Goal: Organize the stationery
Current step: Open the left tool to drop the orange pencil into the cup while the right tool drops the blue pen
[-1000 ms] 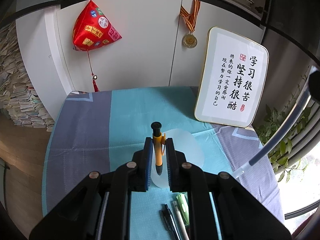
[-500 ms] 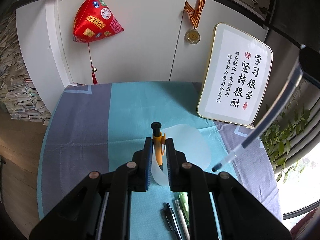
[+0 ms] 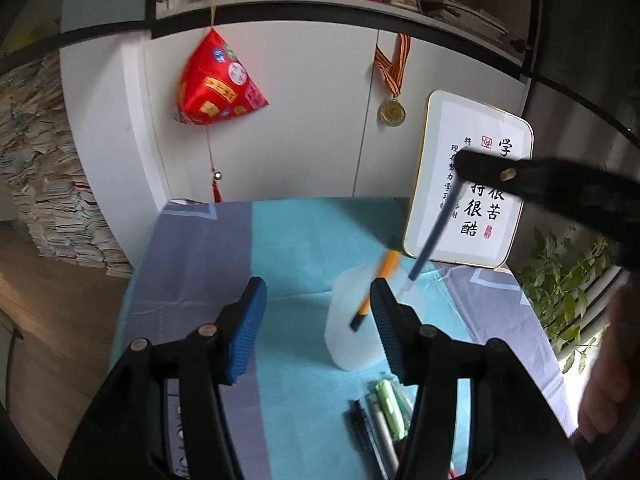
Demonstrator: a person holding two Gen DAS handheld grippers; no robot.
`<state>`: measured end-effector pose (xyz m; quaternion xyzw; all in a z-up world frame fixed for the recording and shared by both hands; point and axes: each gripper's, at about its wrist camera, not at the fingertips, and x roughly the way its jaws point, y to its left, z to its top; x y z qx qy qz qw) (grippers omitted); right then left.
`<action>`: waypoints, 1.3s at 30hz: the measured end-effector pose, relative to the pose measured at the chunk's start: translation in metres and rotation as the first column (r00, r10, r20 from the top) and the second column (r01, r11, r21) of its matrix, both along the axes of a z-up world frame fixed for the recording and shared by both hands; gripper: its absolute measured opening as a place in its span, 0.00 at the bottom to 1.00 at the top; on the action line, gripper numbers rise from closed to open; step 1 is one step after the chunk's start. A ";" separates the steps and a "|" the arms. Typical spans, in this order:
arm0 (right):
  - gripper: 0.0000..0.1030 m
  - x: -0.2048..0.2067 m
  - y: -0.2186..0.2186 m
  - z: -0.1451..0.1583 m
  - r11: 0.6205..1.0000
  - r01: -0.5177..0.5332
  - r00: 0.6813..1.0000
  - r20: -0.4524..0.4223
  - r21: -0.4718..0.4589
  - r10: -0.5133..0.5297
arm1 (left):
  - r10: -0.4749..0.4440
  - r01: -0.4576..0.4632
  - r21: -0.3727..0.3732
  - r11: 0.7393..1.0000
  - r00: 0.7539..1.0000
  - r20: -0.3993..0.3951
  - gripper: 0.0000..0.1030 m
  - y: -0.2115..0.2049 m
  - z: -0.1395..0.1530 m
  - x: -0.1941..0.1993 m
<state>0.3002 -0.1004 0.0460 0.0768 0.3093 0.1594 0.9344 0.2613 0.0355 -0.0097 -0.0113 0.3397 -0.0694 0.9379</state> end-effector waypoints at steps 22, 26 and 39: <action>0.13 0.014 0.006 -0.056 0.999 0.017 0.993 -0.118 -0.028 -0.020 | -0.009 0.008 -0.033 0.999 1.000 -0.029 0.51 0.012 -0.012 -0.019; 0.13 0.012 0.006 -0.055 1.000 0.007 0.993 -0.121 -0.030 -0.011 | -0.009 0.008 -0.030 1.000 0.999 -0.034 0.51 0.011 -0.012 -0.020; 0.28 -0.042 -0.017 -0.054 0.997 -0.020 0.989 -0.151 -0.071 0.009 | -0.023 0.021 -0.026 0.999 0.998 -0.062 0.51 0.007 -0.020 -0.043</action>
